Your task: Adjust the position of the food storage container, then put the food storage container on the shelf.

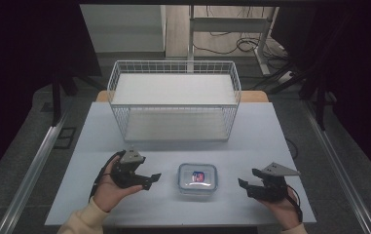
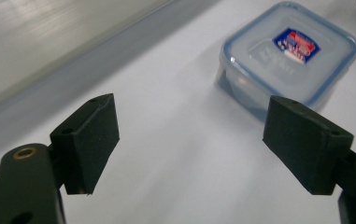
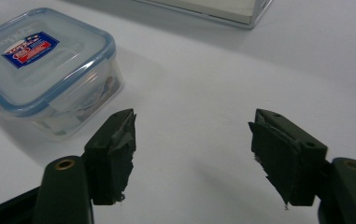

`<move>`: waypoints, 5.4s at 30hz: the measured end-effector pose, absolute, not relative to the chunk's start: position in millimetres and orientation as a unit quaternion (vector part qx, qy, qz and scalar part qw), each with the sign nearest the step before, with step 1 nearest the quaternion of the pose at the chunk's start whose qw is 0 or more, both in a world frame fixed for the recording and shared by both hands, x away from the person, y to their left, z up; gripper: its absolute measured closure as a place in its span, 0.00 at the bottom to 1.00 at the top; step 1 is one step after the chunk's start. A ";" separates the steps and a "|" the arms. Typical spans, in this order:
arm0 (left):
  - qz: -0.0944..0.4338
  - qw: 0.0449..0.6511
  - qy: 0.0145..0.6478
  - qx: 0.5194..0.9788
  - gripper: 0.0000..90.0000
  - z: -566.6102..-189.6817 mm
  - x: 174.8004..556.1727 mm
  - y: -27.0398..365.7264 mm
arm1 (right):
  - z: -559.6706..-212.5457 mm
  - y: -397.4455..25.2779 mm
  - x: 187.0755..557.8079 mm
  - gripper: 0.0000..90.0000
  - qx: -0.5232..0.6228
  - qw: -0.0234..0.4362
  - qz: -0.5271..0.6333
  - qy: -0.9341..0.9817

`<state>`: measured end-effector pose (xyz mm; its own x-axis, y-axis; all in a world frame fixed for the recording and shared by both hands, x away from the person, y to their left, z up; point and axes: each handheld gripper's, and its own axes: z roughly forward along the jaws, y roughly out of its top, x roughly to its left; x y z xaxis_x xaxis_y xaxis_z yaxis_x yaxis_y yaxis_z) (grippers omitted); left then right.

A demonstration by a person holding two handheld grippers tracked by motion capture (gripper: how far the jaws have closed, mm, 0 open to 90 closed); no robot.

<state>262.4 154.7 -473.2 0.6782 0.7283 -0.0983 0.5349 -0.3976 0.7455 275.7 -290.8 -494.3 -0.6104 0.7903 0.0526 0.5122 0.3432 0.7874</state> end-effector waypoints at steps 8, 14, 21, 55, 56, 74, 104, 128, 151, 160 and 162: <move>0.133 0.389 0.374 0.831 0.20 -478.6 249.6 158.6 | -491.6 -290.7 277.8 0.69 0.386 0.145 0.401 0.818; 0.122 0.378 0.371 0.840 0.21 -489.1 251.1 155.8 | -492.2 -279.7 283.6 0.99 0.353 0.114 0.374 0.850; 0.113 0.381 0.376 0.837 0.21 -492.4 251.0 157.3 | -496.2 -243.3 297.9 0.99 0.310 0.109 0.331 0.885; 0.107 0.390 0.401 0.822 0.22 -496.5 257.3 172.3 | -508.2 -158.1 310.5 0.99 0.242 0.089 0.320 0.912; 0.108 0.390 0.401 0.822 0.22 -496.9 256.8 172.4 | -507.8 -159.1 310.5 0.99 0.239 0.092 0.320 0.912; 0.116 0.394 0.401 0.819 0.21 -496.8 255.0 169.4 | -490.4 -224.2 291.8 0.30 0.377 0.080 0.476 0.791; 0.038 0.449 0.445 0.774 0.19 -490.0 261.3 174.3 | -488.2 -204.3 289.3 0.19 0.375 0.040 0.470 0.798; -0.105 0.443 0.487 0.745 0.15 -517.6 294.8 141.8 | -497.0 -179.7 299.1 0.17 0.381 0.002 0.453 0.806; -0.178 0.447 0.500 0.720 0.23 -539.1 296.5 136.7 | -522.1 -158.8 306.5 0.18 0.423 -0.087 0.431 0.792; -0.191 0.466 0.507 0.700 0.40 -539.3 295.9 147.5 | -520.5 -162.5 304.9 0.38 0.446 -0.118 0.439 0.771; -0.189 0.467 0.507 0.700 0.43 -537.9 294.9 148.4 | -520.2 -163.6 304.3 0.39 0.445 -0.117 0.440 0.771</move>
<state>294.9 148.4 -537.9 0.4141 0.5333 -0.7377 0.8859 -0.0500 0.4612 304.3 -163.6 -520.2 -0.5773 0.5827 0.5721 0.7890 0.2176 0.5745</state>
